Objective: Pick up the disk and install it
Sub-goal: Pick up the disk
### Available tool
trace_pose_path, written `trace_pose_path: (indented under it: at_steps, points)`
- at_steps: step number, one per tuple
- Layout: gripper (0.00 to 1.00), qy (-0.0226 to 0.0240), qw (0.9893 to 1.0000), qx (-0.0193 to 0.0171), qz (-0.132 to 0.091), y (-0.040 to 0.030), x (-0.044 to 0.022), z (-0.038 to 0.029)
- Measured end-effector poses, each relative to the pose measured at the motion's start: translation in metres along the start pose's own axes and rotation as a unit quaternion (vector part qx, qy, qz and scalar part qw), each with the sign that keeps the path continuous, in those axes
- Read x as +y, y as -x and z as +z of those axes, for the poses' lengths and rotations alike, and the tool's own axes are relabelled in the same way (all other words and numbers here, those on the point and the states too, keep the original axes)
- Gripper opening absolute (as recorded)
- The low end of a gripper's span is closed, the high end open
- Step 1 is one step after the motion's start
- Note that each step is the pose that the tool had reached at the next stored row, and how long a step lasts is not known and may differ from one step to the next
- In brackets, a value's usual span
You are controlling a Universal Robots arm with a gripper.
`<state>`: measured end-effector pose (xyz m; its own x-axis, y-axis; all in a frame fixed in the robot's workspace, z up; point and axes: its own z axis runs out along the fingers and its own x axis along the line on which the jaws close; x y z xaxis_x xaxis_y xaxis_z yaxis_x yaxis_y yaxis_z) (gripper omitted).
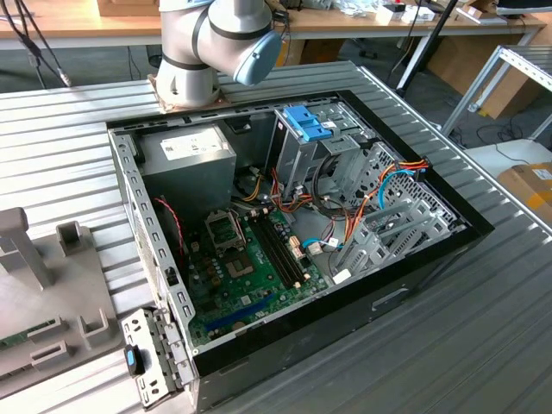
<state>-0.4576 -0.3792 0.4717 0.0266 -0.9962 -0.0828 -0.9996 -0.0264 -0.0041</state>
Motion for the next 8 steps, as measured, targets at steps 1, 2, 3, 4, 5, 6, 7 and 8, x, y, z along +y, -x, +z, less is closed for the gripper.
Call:
trace_pose_path:
  at_steps: [1,2,3,4,5,6,7,8]
  points:
    - [0.37,0.0000,1.0000,0.0001,0.000,0.0003,0.0000,-0.0031]
    - [0.37,0.0001,1.0000,0.0001,0.000,0.0005,0.0000,-0.0057]
    - [0.37,0.0002,1.0000,0.0001,0.000,0.0009,-0.0001,-0.0108]
    - [0.37,0.0001,1.0000,0.0001,0.000,0.0012,-0.0001,-0.0139]
    - [0.37,0.0001,1.0000,0.0001,0.000,0.0013,-0.0001,-0.0162]
    - [0.37,0.0001,1.0000,0.0001,0.000,0.0017,-0.0001,-0.0208]
    - [0.37,0.0001,1.0000,0.0001,0.000,0.0020,-0.0001,-0.0239]
    - [0.37,0.0001,1.0000,0.0001,0.000,0.0023,-0.0001,-0.0276]
